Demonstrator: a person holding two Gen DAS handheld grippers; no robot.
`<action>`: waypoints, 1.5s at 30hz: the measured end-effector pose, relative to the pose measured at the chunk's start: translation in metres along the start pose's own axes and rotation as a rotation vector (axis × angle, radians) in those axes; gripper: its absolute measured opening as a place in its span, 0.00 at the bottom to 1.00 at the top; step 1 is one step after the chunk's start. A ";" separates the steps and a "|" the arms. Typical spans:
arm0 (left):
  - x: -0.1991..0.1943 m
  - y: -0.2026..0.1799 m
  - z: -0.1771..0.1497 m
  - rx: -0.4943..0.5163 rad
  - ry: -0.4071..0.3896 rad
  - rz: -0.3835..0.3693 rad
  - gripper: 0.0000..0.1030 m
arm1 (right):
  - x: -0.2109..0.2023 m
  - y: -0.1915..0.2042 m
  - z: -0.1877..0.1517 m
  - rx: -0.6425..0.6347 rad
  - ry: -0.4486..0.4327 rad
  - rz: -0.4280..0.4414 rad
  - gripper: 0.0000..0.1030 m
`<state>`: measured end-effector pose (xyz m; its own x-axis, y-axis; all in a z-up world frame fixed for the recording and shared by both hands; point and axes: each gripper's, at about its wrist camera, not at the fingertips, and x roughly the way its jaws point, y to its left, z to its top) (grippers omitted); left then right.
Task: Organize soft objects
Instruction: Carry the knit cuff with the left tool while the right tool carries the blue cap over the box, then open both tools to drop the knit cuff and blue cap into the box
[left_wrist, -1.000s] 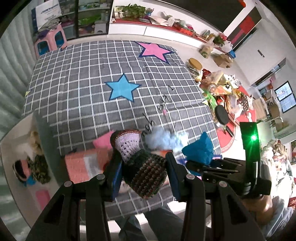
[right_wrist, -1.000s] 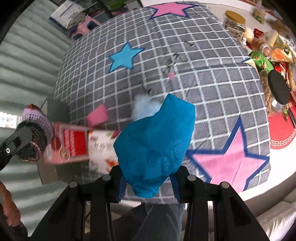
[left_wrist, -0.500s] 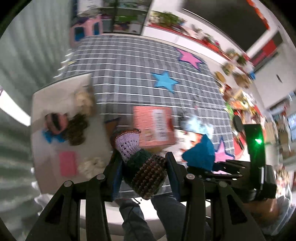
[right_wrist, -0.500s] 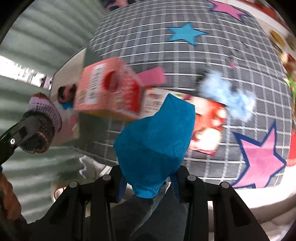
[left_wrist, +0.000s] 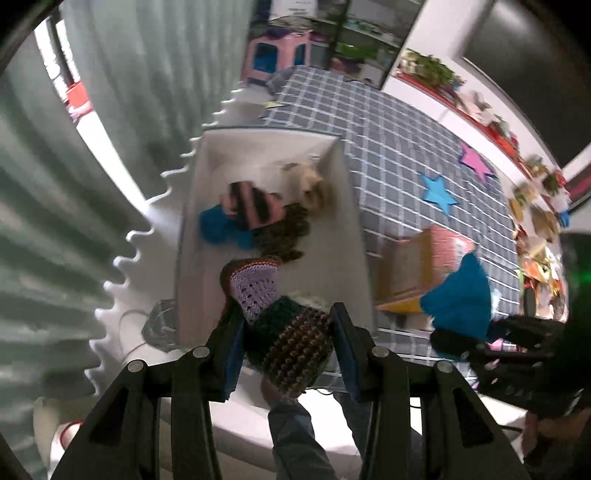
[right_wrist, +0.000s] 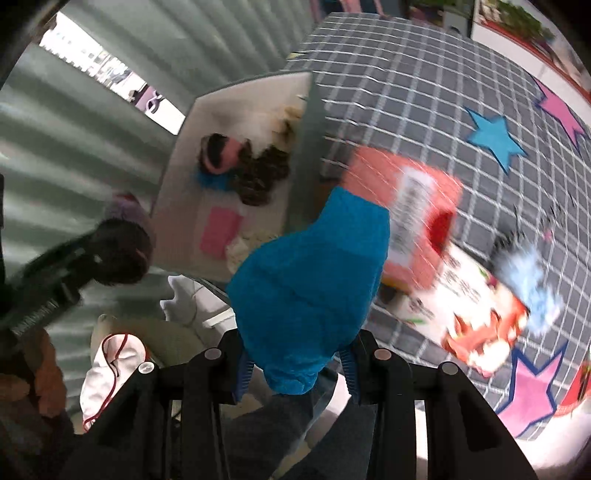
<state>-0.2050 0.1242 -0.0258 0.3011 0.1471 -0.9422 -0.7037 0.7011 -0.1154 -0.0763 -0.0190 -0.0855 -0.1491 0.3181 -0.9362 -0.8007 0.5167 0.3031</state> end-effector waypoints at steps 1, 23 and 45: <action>0.002 0.006 -0.001 -0.017 0.007 0.007 0.46 | 0.001 0.005 0.006 -0.010 -0.002 0.003 0.40; 0.038 0.020 0.015 -0.070 0.050 0.099 0.46 | 0.019 0.069 0.078 -0.140 -0.003 0.033 0.40; 0.052 0.023 0.022 -0.088 0.082 0.129 0.46 | 0.035 0.077 0.095 -0.166 0.033 0.026 0.40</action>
<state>-0.1913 0.1638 -0.0709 0.1542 0.1719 -0.9730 -0.7878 0.6157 -0.0161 -0.0886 0.1076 -0.0783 -0.1875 0.3020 -0.9347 -0.8810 0.3690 0.2960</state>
